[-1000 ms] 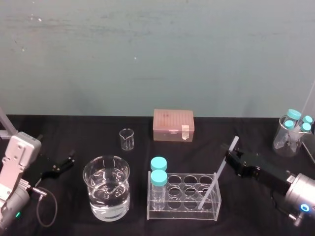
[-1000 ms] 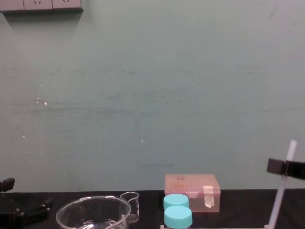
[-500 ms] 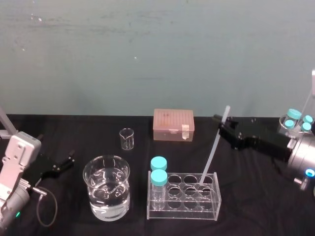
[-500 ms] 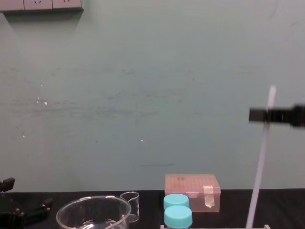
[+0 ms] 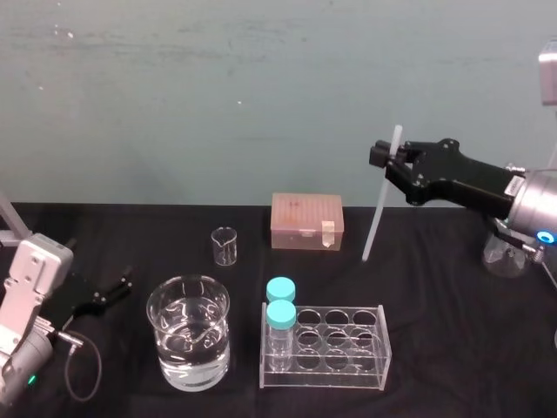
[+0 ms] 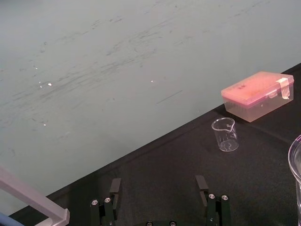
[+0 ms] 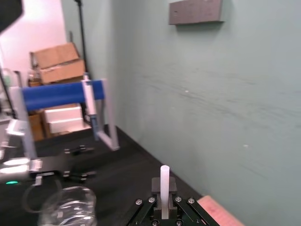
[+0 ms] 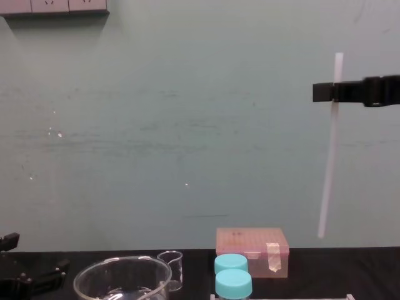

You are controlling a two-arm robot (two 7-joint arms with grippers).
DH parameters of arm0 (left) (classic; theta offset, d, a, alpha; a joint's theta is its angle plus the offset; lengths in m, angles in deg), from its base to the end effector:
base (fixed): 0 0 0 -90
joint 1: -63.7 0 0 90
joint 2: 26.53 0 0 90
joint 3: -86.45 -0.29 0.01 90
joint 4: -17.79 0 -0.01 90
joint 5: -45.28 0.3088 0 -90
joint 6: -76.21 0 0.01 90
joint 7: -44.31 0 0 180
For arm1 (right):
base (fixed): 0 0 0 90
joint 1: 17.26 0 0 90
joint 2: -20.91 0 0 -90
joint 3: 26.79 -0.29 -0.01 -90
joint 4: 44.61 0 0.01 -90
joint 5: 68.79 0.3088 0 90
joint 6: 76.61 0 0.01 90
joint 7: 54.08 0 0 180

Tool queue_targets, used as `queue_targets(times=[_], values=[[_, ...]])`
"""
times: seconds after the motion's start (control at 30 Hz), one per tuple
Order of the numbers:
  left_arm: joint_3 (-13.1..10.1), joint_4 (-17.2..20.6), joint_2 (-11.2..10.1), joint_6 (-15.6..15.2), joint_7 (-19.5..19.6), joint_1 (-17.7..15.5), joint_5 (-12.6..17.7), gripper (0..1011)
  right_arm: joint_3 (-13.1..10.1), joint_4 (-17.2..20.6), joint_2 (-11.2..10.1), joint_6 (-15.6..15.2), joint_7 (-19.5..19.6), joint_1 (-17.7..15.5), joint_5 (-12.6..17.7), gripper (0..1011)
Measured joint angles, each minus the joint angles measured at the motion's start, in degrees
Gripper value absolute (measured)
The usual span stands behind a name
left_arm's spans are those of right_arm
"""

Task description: Pick up the stirring rod with one hand, then place it down.

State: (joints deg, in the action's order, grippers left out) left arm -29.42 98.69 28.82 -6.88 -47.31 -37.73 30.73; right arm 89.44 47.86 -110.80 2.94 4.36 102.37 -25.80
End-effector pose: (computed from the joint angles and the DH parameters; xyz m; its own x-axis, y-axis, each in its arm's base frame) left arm 0.3581 0.0827 -0.3023 0.2924 0.8802 0.3737 -0.9552 0.2874 0.0703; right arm 0.4102 -0.0820 -0.1258 0.7831 -0.6127 0.1064 0.6180 0.7858 -0.0232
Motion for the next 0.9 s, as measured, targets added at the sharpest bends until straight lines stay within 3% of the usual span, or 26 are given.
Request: queue_targets(times=[0.13,0.47,0.9], values=[[0.00,0.00,0.00,0.00,0.00,0.00,0.00,1005,0.44,-3.63,2.37,0.46,1.06,2.01,-2.25,71],[0.00,0.00,0.00,0.00,0.00,0.00,0.00,1005,0.44,-9.25,6.79,-0.50,2.96,4.02,-3.91,71],[0.00,0.00,0.00,0.00,0.00,0.00,0.00,1005,0.11,-9.84,8.41,-1.36,3.03,4.51,-5.37,71]])
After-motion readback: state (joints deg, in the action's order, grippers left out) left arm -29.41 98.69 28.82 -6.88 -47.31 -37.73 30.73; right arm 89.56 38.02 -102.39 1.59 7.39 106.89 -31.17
